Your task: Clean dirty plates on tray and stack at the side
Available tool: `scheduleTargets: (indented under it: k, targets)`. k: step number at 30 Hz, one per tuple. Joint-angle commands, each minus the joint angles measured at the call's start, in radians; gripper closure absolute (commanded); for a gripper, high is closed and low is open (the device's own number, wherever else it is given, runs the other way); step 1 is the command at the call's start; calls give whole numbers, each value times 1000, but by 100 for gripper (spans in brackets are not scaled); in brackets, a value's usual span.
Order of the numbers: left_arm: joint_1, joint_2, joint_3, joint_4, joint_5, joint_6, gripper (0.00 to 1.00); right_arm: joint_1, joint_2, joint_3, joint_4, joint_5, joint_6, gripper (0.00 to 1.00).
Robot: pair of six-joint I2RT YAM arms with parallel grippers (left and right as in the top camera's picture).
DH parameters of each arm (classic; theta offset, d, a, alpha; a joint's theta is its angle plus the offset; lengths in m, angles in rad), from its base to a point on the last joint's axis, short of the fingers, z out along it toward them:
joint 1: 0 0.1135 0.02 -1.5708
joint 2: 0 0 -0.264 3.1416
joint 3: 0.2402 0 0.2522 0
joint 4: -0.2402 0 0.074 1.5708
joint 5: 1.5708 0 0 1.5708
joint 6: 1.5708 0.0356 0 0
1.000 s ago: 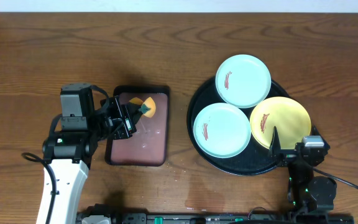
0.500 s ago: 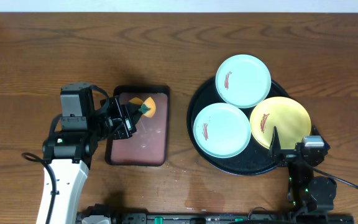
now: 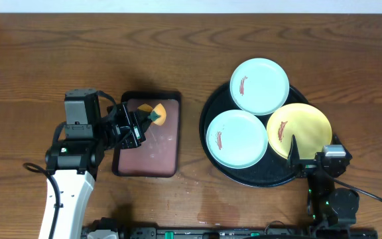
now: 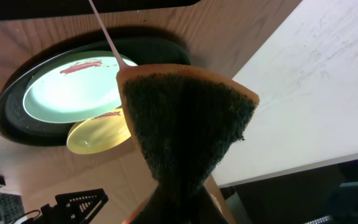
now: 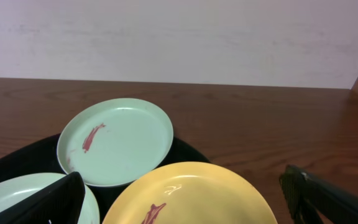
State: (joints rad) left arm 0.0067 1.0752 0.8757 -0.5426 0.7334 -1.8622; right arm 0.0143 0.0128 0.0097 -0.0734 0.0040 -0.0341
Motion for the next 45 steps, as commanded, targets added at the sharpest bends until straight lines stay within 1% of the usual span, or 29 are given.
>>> scheduleTargets:
  k: [1,5,7,8,12,14,15,17,18,21,22,23,24,26,28,30,31,32,33,35,36,38,40,41,43,45]
  targets:
    - [6,-4,18,2,-1,10,92,-3,-3,-4,-1,6,-8,1]
    - [6,-4,18,2,-6,11,92,-3,-3,-4,-1,6,-8,1]
    - [6,-4,18,2,-34,32,92,-3,-3,-4,-1,6,-8,1]
    - [6,-4,18,2,-53,56,92,-3,-3,-4,-1,6,-8,1]
    - [-5,6,18,-36,-164,239,92,-3,-3,-4,-1,6,-8,1]
    - [-10,26,18,-108,-226,254,93,-3,-3,-4,-1,6,-8,1]
    - [-10,69,18,-157,-256,278,92,-3,-3,-4,-1,6,-8,1]
    - [-10,103,18,-154,-223,325,92,-3,-3,-4,-1,6,-8,1]
    - [-10,120,18,-151,-180,342,92,-3,-3,-4,-1,6,-8,1]
    - [-3,148,18,-44,20,393,93,-3,-3,-4,-1,6,-8,1]
    - [1,149,18,15,80,395,93,-3,-3,-4,-1,6,-8,1]
    - [6,145,18,122,149,394,93,-3,-3,-4,-1,6,-8,1]
    - [8,135,18,231,177,395,93,-3,-3,-4,-1,6,-8,1]
    - [8,119,18,315,179,397,93,-3,-3,-4,-1,6,-8,1]
    - [8,103,18,377,171,447,93,-3,-3,-4,-1,6,-8,1]
    - [8,95,18,390,132,535,93,-3,-3,-4,-1,6,-8,1]
    - [8,94,18,372,98,606,93,-3,-3,-4,-1,6,-8,1]
    - [7,96,18,335,52,684,93,-3,-3,-4,-1,6,-8,1]
    - [3,100,18,286,0,736,92,-3,-3,-4,-1,6,-8,1]
    - [-6,121,18,140,-142,798,93,-3,-3,-4,-1,6,-8,1]
    - [-11,140,16,69,-213,800,93,-3,-3,-4,-1,6,-8,1]
    - [-13,179,11,8,-272,824,93,-3,-3,-4,-1,6,-8,1]
    - [-11,220,12,6,-224,861,93,-3,-3,-4,-1,6,-8,1]
    - [-8,235,12,24,-155,868,92,-3,-3,-4,-1,6,-8,1]
    - [3,246,13,106,21,866,93,-3,-3,-4,-1,6,-8,1]
    - [15,239,20,234,200,821,93,-3,-3,-4,-1,6,-8,1]
